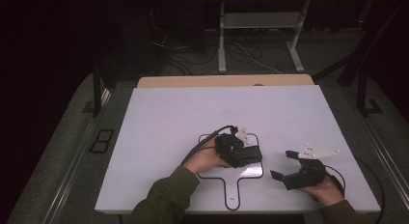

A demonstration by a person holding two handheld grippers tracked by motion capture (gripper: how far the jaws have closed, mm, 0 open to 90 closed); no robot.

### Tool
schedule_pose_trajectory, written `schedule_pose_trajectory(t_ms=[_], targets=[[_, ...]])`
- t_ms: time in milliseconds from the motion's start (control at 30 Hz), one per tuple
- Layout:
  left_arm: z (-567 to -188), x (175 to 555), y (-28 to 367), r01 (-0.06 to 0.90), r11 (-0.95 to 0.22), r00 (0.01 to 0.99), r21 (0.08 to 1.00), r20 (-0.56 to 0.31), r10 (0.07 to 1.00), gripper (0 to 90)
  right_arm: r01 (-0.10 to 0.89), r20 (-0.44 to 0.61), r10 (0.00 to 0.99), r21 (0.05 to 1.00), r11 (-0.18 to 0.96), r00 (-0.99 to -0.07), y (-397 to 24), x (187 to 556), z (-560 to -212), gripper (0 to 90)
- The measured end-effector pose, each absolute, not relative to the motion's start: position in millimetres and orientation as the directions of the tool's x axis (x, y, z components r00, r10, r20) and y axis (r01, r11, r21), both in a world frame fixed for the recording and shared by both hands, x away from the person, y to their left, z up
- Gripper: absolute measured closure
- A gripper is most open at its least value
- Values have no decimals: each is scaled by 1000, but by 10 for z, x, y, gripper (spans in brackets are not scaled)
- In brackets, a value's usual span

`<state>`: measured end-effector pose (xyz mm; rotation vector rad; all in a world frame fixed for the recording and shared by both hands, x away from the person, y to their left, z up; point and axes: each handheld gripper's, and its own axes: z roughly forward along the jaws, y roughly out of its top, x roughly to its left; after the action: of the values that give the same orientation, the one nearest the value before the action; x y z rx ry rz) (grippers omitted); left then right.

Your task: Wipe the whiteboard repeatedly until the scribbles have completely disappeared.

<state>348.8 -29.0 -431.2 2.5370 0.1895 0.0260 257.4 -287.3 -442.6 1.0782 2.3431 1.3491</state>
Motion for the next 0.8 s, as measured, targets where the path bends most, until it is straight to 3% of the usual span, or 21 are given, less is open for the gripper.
schedule_pose_trajectory(t_ms=[800], targets=[[-4342, 3566, -327, 141, -770, 988, 622, -40, 148, 382, 479, 153, 692, 823, 306, -705, -2878, 2570, -4417, 4]])
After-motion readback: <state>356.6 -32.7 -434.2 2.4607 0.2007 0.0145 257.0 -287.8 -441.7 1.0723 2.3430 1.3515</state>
